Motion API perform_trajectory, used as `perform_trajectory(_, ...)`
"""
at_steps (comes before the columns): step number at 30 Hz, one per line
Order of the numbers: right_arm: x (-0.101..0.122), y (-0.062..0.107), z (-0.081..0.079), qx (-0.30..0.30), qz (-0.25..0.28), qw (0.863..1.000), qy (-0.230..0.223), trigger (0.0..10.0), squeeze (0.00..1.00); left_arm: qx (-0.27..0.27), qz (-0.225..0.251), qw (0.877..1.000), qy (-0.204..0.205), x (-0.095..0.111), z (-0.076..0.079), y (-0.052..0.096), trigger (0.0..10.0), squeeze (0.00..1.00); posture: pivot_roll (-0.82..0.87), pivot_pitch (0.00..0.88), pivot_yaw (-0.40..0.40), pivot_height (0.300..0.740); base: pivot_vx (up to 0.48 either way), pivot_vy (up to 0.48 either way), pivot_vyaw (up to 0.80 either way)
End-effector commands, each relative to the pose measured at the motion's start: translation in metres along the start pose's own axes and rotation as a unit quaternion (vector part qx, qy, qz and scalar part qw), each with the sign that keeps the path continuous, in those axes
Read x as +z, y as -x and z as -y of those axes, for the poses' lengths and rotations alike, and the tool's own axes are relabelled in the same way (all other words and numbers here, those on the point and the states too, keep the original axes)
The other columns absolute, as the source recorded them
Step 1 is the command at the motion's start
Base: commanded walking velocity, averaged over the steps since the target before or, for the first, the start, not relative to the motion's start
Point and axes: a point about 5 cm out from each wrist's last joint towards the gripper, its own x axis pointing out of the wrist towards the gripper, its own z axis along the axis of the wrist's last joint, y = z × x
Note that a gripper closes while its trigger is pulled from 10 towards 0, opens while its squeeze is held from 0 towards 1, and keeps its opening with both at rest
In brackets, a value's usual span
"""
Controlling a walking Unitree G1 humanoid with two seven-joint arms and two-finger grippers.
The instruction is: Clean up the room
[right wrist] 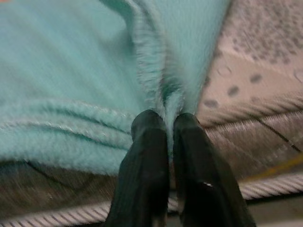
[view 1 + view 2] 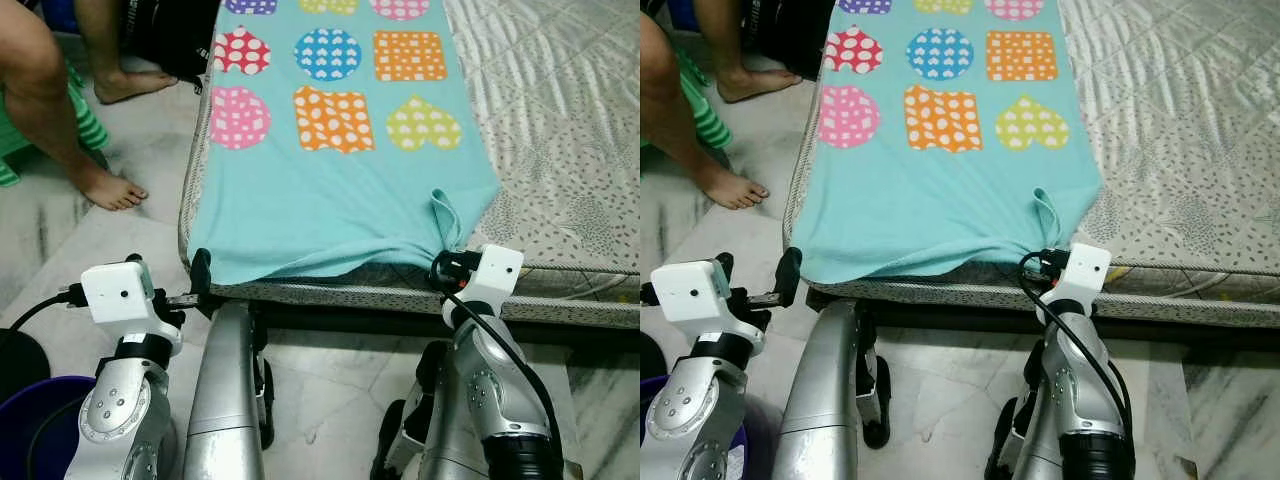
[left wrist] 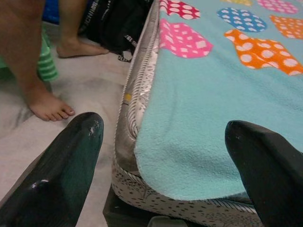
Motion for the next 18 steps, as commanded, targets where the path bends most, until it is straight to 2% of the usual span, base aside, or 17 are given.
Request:
perform_trajectory(1,-0.012,0.006,0.008,-0.023,-0.035,0.999,0.006,10.0,1.0,0.001,-0.02,1.0,-0.001,-0.007,-0.002,0.003,10.0,0.0,0.21,0.318,-0.002,0.528,0.0,0.0,0.0)
perform_trajectory(6,-0.008,0.005,0.007,-0.026,-0.031,0.999,0.023,10.0,1.0,0.0,-0.021,1.0,0.0,-0.007,-0.002,0.003,10.0,0.0,0.21,0.318,-0.002,0.528,0.0,0.0,0.0)
perform_trajectory(10,0.008,-0.001,0.005,-0.015,0.006,0.997,0.08,10.0,1.0,0.0,-0.022,1.0,0.0,-0.007,-0.002,0.003,10.0,0.0,0.21,0.318,0.001,0.528,0.0,0.0,0.0)
perform_trajectory(12,0.008,-0.002,0.006,-0.018,0.006,0.997,0.078,10.0,1.0,-0.001,-0.022,1.0,0.0,-0.007,-0.002,0.003,10.0,0.0,0.21,0.318,0.001,0.528,0.0,0.0,0.0)
perform_trajectory(15,0.008,-0.004,0.013,-0.038,-0.002,0.995,0.09,10.0,1.0,-0.001,-0.022,1.0,0.001,-0.007,-0.002,0.004,10.0,0.0,0.21,0.318,0.001,0.528,0.0,0.0,0.0)
perform_trajectory(16,0.009,-0.005,0.02,-0.058,-0.003,0.991,0.118,10.0,1.0,0.0,-0.024,1.0,0.0,-0.008,-0.002,0.004,10.0,0.0,0.21,0.318,0.001,0.528,0.0,0.0,0.0)
perform_trajectory(18,0.01,-0.007,0.024,-0.066,-0.003,0.99,0.123,10.0,1.0,0.0,-0.025,1.0,-0.001,-0.008,-0.002,0.004,10.0,0.0,0.21,0.318,0.001,0.528,0.0,0.0,0.0)
